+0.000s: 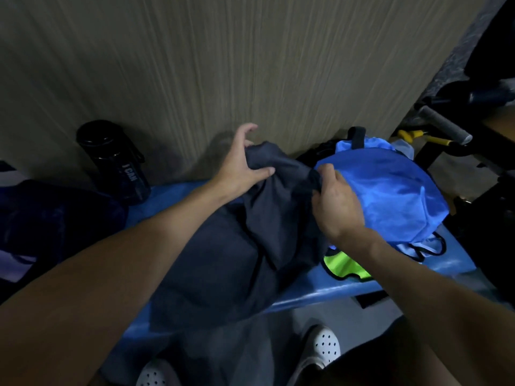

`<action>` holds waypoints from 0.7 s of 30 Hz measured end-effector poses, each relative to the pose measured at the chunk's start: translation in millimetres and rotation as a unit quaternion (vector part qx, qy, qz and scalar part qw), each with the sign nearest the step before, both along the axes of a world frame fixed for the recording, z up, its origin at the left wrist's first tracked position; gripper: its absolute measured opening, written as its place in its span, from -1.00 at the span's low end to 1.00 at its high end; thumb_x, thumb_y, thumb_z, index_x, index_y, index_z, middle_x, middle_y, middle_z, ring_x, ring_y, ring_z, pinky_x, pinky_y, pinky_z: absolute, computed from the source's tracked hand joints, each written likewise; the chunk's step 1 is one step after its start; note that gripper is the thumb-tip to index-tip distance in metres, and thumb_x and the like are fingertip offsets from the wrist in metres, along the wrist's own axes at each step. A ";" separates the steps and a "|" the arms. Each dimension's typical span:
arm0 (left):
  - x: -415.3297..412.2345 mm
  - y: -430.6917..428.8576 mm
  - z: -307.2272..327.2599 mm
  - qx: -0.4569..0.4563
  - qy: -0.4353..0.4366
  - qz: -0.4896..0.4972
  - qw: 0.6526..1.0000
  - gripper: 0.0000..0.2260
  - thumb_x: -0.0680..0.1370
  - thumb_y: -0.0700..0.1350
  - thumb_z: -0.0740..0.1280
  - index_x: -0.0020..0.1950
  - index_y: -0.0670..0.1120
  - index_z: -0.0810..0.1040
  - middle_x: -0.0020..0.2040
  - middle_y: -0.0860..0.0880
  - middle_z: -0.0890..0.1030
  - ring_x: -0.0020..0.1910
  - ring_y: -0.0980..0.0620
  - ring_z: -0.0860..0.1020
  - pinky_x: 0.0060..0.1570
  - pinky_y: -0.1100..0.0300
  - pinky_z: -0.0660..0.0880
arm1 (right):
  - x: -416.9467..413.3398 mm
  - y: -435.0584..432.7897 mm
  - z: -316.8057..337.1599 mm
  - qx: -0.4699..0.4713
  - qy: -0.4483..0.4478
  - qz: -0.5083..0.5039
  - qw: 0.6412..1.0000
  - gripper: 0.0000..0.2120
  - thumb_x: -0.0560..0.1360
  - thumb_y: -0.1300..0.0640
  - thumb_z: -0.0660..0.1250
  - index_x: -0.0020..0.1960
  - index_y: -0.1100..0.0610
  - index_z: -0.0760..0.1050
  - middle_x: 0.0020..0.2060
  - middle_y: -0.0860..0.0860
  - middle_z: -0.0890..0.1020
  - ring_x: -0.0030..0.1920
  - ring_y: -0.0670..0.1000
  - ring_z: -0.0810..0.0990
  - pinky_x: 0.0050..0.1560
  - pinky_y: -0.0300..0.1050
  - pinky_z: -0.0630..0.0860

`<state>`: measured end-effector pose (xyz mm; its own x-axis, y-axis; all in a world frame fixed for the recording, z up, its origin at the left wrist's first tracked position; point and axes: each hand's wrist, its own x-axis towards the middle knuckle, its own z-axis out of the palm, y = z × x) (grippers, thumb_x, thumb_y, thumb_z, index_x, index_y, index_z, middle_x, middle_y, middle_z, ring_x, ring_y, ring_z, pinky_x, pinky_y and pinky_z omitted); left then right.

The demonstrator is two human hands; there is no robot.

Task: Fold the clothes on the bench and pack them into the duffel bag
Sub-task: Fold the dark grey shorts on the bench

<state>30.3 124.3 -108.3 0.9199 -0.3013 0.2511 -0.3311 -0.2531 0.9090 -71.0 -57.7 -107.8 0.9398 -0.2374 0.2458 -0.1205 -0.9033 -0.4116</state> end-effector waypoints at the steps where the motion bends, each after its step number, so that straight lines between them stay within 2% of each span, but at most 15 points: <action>1: 2.6 0.6 -2.5 0.011 0.029 -0.002 1.000 -0.25 0.44 -0.20 0.55 0.46 0.11 0.20 0.28 -0.11 0.40 0.20 0.07 0.46 0.08 0.43 0.43 | 2.5 0.9 1.5 -0.041 0.022 -0.019 0.999 -0.72 0.51 0.29 0.20 0.19 0.13 0.27 0.11 0.15 0.44 -0.01 0.28 0.51 -0.17 0.08 0.39; 2: 3.3 1.9 -7.1 0.026 0.063 -0.014 0.998 -0.20 0.45 -0.18 0.55 0.52 0.10 0.15 0.36 -0.10 0.36 0.31 0.06 0.40 0.17 0.38 0.39 | 3.1 1.6 1.6 -0.112 0.051 -0.035 0.992 -0.65 0.47 0.30 0.22 0.22 0.13 0.26 0.10 0.15 0.42 0.00 0.27 0.50 -0.14 0.08 0.37; 4: -0.4 8.8 -24.2 0.068 0.099 -0.038 0.992 -0.16 0.48 -0.15 0.52 0.58 0.07 0.07 0.50 -0.11 0.25 0.48 0.04 0.25 0.38 0.22 0.28 | 1.2 1.9 -7.5 -0.293 0.078 -0.032 0.952 -0.53 0.37 0.26 0.34 0.23 0.10 0.30 0.09 0.15 0.41 0.03 0.20 0.45 -0.04 0.06 0.36; 6: -9.0 19.5 -43.7 0.136 0.080 -0.028 0.987 -0.22 0.52 -0.10 0.48 0.60 0.04 0.06 0.56 -0.08 0.21 0.53 0.00 0.20 0.47 0.13 0.20 | -0.4 3.4 -19.5 -0.357 0.065 0.032 0.931 -0.59 0.28 0.20 0.43 0.09 0.07 0.44 0.06 0.15 0.46 0.01 0.19 0.41 -0.04 0.07 0.33; 8: -19.1 31.6 -58.1 0.211 0.039 0.006 0.977 -0.33 0.58 -0.05 0.39 0.59 -0.01 0.10 0.54 -0.09 0.23 0.50 -0.06 0.24 0.46 0.08 0.23 | 1.4 5.1 -32.0 -0.359 0.070 0.131 0.921 -0.65 0.30 0.10 0.47 0.07 0.08 0.55 0.14 0.16 0.52 0.10 0.22 0.46 0.06 0.11 0.37; 10: -33.7 43.8 -71.6 0.294 -0.034 0.057 0.953 -0.44 0.62 -0.04 0.29 0.56 -0.10 0.17 0.51 -0.13 0.27 0.46 -0.13 0.30 0.43 0.00 0.24 | 1.3 8.8 -47.0 -0.353 0.105 0.202 0.908 -0.60 0.39 -0.03 0.43 0.18 0.09 0.58 0.26 0.16 0.54 0.26 0.22 0.48 0.25 0.17 0.39; 13: -54.3 64.5 -93.4 0.399 -0.106 0.073 0.908 -0.53 0.64 0.01 0.16 0.53 -0.11 0.24 0.53 -0.11 0.27 0.52 -0.10 0.23 0.50 -0.06 0.11 | -1.2 13.4 -67.0 -0.343 0.151 0.209 0.903 -0.50 0.53 -0.14 0.13 0.33 0.11 0.51 0.36 0.16 0.49 0.38 0.17 0.45 0.39 0.19 0.27; 15: -62.4 81.0 -109.3 0.451 -0.079 0.049 0.888 -0.53 0.67 0.05 0.09 0.58 -0.02 0.18 0.61 -0.04 0.15 0.60 -0.02 0.06 0.55 -0.13 -0.04 | -2.7 13.3 -76.0 -0.340 0.178 0.202 0.901 -0.40 0.55 -0.18 -0.01 0.41 0.11 0.44 0.41 0.17 0.44 0.41 0.15 0.41 0.41 0.16 0.16; 17: -67.2 95.9 -121.2 0.490 -0.046 0.036 0.870 -0.52 0.69 0.10 0.00 0.62 0.08 0.07 0.64 0.04 -0.02 0.61 0.04 -0.10 0.54 -0.20 -0.18 | -3.0 11.7 -82.8 -0.339 0.189 0.205 0.898 -0.37 0.55 -0.20 -0.05 0.46 0.11 0.38 0.42 0.17 0.42 0.42 0.14 0.40 0.42 0.15 0.14; 21: -75.7 116.3 -125.1 0.516 -0.018 0.053 0.855 -0.51 0.69 0.14 -0.08 0.63 0.16 -0.05 0.64 0.09 -0.15 0.60 0.04 -0.22 0.52 -0.22 -0.28 | -4.6 16.4 -92.7 -0.313 0.189 0.211 0.907 -0.33 0.56 -0.23 -0.13 0.52 0.10 0.27 0.47 0.18 0.35 0.46 0.12 0.35 0.46 0.16 0.16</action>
<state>-45.4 240.6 -233.4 0.9528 -0.2957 -0.0687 -0.2804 -0.9439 0.1742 -75.6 -41.3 -200.5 0.9598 0.2373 -0.1496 0.2641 -0.9443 0.1964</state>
